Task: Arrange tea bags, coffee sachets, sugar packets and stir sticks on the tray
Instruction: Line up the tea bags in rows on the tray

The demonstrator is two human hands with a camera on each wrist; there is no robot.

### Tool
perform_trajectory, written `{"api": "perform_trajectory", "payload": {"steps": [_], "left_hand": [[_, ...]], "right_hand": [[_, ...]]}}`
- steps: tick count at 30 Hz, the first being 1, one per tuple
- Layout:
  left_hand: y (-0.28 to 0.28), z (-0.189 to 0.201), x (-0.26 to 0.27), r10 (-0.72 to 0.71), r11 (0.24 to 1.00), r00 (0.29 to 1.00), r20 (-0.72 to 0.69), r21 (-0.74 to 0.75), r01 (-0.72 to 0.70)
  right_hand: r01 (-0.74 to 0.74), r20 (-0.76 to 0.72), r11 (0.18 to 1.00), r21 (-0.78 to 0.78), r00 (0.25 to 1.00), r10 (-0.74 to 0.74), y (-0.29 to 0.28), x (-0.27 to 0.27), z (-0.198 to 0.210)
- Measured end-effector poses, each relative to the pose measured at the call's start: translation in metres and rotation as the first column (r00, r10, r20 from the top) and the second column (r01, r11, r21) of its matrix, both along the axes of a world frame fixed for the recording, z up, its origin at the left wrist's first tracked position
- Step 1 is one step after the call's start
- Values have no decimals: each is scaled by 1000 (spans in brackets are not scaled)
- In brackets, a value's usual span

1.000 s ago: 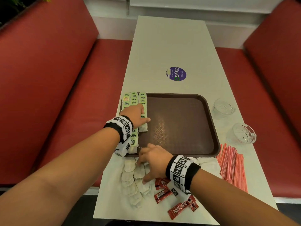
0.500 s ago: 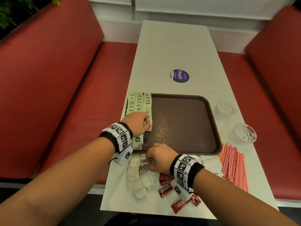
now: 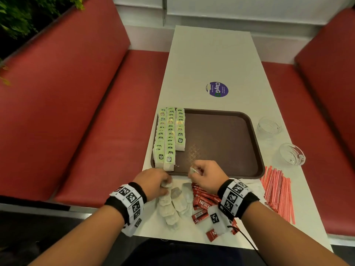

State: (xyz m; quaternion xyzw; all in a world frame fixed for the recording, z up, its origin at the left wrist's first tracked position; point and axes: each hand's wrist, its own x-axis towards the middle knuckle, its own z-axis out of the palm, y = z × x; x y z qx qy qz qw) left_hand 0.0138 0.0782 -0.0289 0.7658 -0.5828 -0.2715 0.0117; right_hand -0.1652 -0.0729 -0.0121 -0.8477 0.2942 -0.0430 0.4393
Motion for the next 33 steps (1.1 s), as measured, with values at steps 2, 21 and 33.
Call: {"api": "perform_trajectory", "payload": {"steps": [2, 21, 33], "left_hand": [[0, -2, -2, 13, 1000, 1000, 16, 4, -13], [-35, 91, -54, 137, 818, 985, -104, -550, -172], [-62, 60, -15, 484, 756, 802, -350, -294, -585]], "right_hand": [[36, 12, 999, 4, 999, -36, 0, 0, 2], [-196, 151, 981, -1, 969, 194, -26, -11, 35], [7, 110, 997, 73, 994, -15, -41, 8, 41]]}}
